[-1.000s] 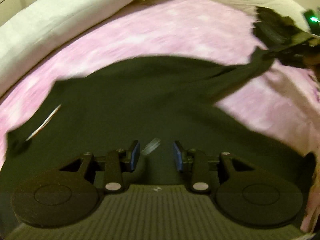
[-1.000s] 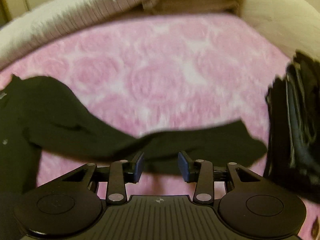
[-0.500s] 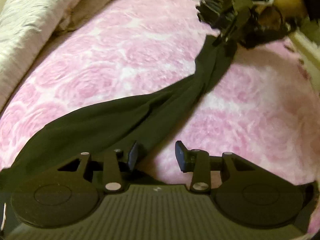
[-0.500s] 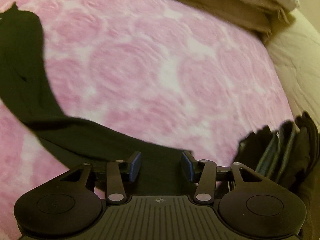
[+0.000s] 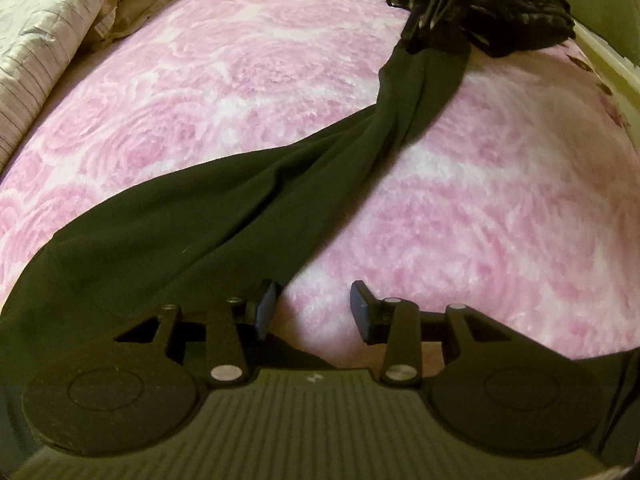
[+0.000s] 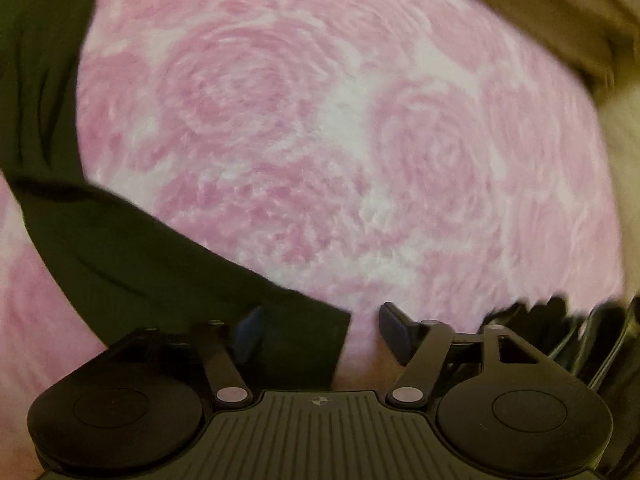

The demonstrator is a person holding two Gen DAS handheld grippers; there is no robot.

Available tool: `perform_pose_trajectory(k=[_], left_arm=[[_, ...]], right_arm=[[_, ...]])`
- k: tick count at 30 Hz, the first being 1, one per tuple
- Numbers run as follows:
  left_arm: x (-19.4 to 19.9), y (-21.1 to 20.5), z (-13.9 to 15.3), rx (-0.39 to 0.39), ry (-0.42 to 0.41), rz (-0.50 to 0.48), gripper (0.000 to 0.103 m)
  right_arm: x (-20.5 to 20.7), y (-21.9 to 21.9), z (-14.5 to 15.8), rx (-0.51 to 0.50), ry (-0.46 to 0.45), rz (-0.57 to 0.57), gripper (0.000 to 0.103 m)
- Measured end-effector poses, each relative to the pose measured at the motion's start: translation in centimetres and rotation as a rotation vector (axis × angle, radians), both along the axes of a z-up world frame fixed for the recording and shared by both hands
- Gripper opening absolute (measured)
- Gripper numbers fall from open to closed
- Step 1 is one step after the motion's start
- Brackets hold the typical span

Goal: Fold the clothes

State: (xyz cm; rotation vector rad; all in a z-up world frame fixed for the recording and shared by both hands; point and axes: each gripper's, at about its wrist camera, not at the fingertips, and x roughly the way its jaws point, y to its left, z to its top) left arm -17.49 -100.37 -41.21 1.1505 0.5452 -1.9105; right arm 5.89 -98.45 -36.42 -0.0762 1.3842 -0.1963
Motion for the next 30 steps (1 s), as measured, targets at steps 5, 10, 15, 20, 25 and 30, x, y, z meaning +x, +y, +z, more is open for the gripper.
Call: perform_pose_trajectory(k=[5,10,15,20,25,30], left_arm=[[0.8,0.4,1.4,-0.017,0.026,0.011,0.036],[3.1,0.5,3.1,-0.021,0.085,0.081,0.036],[4.4,-0.3,3.3,-0.013,0.078,0.134,0.036],[3.8,-0.9,2.8,-0.010,0.059,0.119,0.036],[2.1,-1.2,2.2,-0.005,0.029,0.054,0.036],[1.0,-0.8,1.7,-0.003,0.014,0.015,0.036]], right_arm=[[-4.0,6.6,5.4,-0.192,-0.228,0.077,0.010],[-14.1,15.7,7.6,-0.310,-0.282,0.221,0.011],[-21.2,19.0,3.5,-0.176,-0.006,0.189,0.017],[-21.8,18.1,4.4,-0.072,-0.055,-0.064,0.036],[-17.2,13.0,4.6,0.002,-0.191,-0.282,0.053],[-14.1,7.6,1.8,0.060,-0.181,-0.368,0.053]])
